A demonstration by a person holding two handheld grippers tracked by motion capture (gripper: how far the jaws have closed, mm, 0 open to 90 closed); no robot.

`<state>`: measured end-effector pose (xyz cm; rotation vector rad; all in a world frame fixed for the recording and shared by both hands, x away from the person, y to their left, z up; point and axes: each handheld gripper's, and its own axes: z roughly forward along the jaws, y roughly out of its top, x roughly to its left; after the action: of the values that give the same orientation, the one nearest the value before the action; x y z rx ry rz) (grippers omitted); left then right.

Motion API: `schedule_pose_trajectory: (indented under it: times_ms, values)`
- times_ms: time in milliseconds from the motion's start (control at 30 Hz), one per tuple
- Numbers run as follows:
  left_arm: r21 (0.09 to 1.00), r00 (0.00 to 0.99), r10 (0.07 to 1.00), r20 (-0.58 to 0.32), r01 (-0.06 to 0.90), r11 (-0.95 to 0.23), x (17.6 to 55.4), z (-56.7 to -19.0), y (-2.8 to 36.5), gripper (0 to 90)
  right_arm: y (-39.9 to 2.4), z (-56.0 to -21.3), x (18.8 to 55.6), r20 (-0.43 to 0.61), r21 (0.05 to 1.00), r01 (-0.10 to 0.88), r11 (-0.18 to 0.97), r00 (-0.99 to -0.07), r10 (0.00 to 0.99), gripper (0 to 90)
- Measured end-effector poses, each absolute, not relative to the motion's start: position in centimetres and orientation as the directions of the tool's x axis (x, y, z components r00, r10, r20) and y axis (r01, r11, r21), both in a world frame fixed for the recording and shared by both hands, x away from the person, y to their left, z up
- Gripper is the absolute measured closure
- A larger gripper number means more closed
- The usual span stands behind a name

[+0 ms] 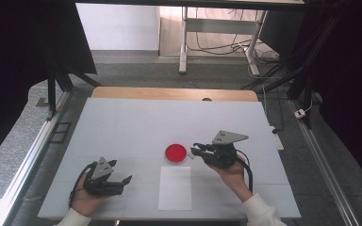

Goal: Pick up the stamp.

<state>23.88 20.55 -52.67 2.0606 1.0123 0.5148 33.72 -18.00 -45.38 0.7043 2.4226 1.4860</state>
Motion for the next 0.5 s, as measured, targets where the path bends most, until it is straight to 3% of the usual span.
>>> schedule_pose_trajectory:
  times_ms: [500]
  values:
    - [0.783,0.605,0.796,0.021,0.485,-0.389,23.9,-52.6,20.4,18.2,-16.5,-46.2,32.9,0.104,0.88,0.299,0.369,-0.879,0.464,75.0]
